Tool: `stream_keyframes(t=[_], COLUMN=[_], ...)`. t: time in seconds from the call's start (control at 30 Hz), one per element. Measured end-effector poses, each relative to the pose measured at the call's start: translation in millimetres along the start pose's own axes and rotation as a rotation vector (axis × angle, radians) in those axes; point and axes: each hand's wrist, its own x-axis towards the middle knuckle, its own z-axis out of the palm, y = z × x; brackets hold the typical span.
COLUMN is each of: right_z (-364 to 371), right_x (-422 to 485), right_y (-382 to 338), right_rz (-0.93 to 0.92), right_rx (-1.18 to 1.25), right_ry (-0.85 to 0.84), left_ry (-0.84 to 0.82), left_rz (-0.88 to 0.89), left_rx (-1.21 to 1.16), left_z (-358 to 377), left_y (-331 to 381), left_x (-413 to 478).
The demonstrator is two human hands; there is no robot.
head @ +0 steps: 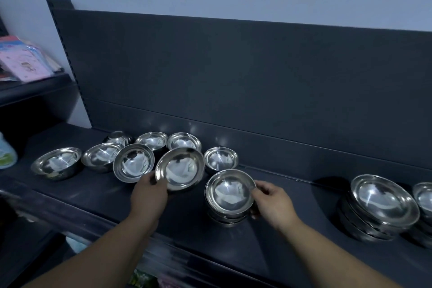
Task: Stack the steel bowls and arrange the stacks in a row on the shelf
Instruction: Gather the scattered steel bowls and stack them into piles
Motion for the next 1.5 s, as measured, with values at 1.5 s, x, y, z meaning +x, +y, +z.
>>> stream_keyframes(t=[1.5], right_z=[-87.2], right_x=[-87.9], right_y=[44.9], right_rz=[0.153], right_rx=[0.393], right_ry=[0.250], left_ry=[-0.932], left_rz=[0.013], left_rx=[-0.307], left_z=[122.4], left_y=[12.1], left_x=[-132.5])
